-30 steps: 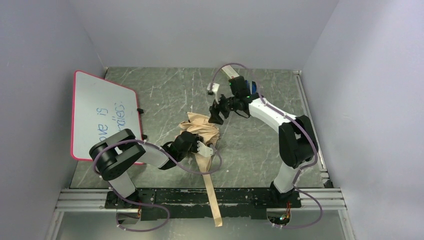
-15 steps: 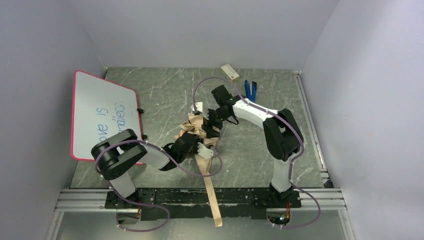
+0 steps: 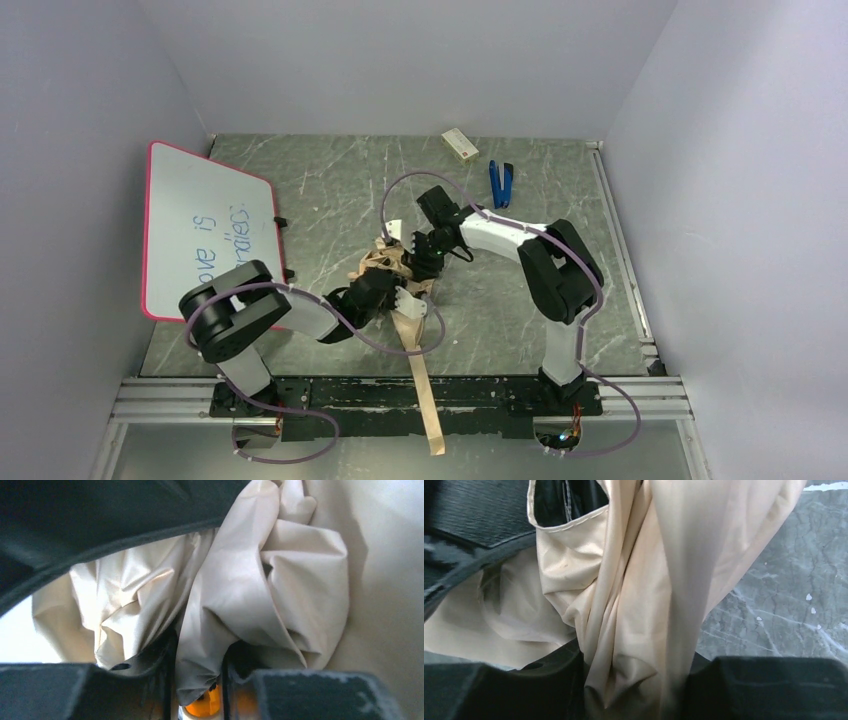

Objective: Put away the umbrella

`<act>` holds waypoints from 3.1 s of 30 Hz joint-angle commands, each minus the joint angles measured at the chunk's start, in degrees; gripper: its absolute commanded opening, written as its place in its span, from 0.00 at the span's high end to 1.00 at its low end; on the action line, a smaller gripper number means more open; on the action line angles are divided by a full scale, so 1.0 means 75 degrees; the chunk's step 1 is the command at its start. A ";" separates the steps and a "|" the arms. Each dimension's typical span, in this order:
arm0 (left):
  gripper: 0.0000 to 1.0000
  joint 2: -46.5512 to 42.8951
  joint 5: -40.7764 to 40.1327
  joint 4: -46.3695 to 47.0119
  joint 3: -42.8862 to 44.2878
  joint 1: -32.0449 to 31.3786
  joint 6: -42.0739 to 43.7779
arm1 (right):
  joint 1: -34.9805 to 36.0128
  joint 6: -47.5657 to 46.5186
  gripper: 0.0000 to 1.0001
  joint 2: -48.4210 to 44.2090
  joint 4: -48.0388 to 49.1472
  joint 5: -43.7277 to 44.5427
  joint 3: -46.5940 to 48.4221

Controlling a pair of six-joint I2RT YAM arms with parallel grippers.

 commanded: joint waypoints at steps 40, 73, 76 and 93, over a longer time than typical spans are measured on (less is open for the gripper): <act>0.22 -0.4884 0.4252 -0.3178 0.1284 0.4169 -0.6429 | 0.1504 -0.0952 0.85 -0.1232 0.5756 0.4860 -0.4667; 0.15 0.0097 0.8894 -0.8231 0.4280 0.3398 -0.2783 | 0.2839 -0.2452 0.88 -0.1407 0.8776 0.5984 -0.6529; 0.16 0.0494 0.8521 -0.8394 0.4396 0.3291 -0.2643 | 0.2851 -0.2466 0.88 -0.1532 0.8818 0.5972 -0.6599; 0.63 0.0827 0.5995 -0.8172 0.3990 0.2192 -0.2285 | 0.2930 -0.2056 0.86 -0.2043 0.9127 0.5670 -0.6628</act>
